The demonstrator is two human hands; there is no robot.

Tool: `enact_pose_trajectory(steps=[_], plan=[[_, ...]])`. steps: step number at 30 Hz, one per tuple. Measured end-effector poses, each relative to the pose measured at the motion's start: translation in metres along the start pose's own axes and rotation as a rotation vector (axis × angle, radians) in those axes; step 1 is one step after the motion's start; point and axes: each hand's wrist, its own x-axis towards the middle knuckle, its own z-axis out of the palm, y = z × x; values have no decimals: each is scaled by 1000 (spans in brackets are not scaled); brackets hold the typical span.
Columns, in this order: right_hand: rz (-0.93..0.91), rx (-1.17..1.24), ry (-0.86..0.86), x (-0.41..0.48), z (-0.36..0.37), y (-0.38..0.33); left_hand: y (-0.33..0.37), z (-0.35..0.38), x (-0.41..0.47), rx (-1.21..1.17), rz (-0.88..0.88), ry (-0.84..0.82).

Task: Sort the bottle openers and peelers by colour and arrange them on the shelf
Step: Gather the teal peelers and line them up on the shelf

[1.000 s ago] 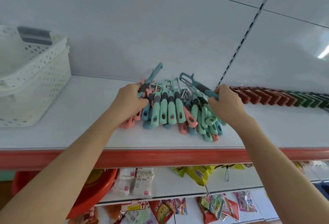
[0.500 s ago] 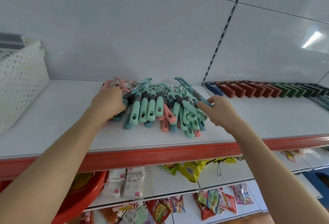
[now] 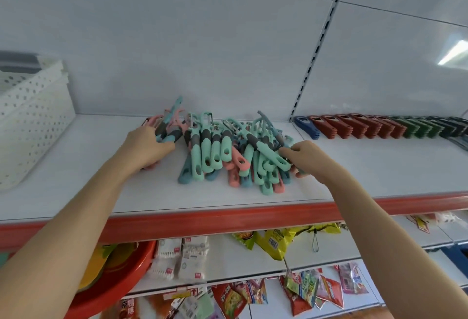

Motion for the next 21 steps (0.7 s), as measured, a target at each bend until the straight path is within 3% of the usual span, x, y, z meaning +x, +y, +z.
enact_pose_trajectory(steps=[4,7,12,15,21], plan=[[-19,171,-4,3,-5,0,-3,0,-2,-160,1,115],[16,109,-23,8,-4,3,-3,-2,-1,-196,43,200],[41,-85,-15,15,2,-1,5,2,-3,-311,35,24],[82,-131,-23,15,-2,0,3,7,-4,-215,74,-41],[45,-11,245,12,-23,7,12,15,-15,45,84,-138]])
